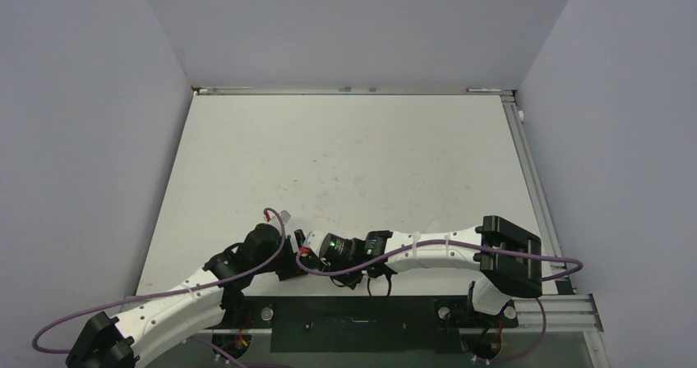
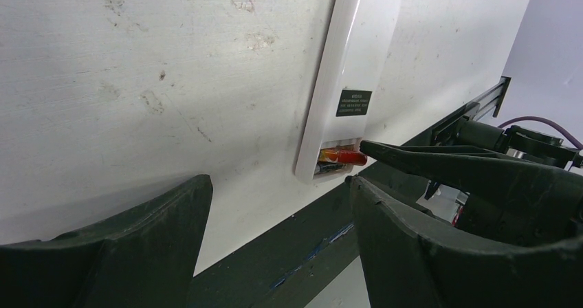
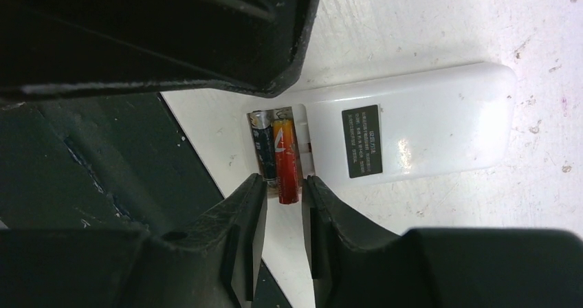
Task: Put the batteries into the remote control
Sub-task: Load the battery into the remote control.
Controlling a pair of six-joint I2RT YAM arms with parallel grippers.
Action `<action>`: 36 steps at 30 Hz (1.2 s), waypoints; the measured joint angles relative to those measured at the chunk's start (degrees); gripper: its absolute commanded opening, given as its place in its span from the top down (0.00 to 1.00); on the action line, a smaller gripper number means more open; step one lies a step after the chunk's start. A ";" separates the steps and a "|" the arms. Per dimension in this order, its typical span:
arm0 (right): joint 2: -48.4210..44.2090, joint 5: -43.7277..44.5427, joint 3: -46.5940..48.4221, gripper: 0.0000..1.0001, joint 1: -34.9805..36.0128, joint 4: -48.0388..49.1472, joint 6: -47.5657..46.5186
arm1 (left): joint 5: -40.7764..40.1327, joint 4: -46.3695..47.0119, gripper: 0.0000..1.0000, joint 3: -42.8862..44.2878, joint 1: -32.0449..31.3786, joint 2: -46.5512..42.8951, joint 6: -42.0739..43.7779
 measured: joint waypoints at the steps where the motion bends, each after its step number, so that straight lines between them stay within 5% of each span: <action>1: -0.02 0.13 0.00 0.72 0.00 0.00 0.28 | 0.04 0.09 0.29 0.00 0.00 0.11 0.00; 12: -7.80 4.92 -0.61 0.71 0.00 0.17 6.21 | 1.73 2.84 0.31 0.00 0.02 2.78 0.00; 26: -26.40 11.45 -13.97 0.68 -4.26 3.89 23.80 | 4.70 11.04 0.47 0.13 -0.28 11.54 -0.22; 36: -28.46 11.21 -19.34 0.67 -4.35 6.69 29.90 | 3.28 17.84 0.49 0.15 -7.21 16.50 -3.82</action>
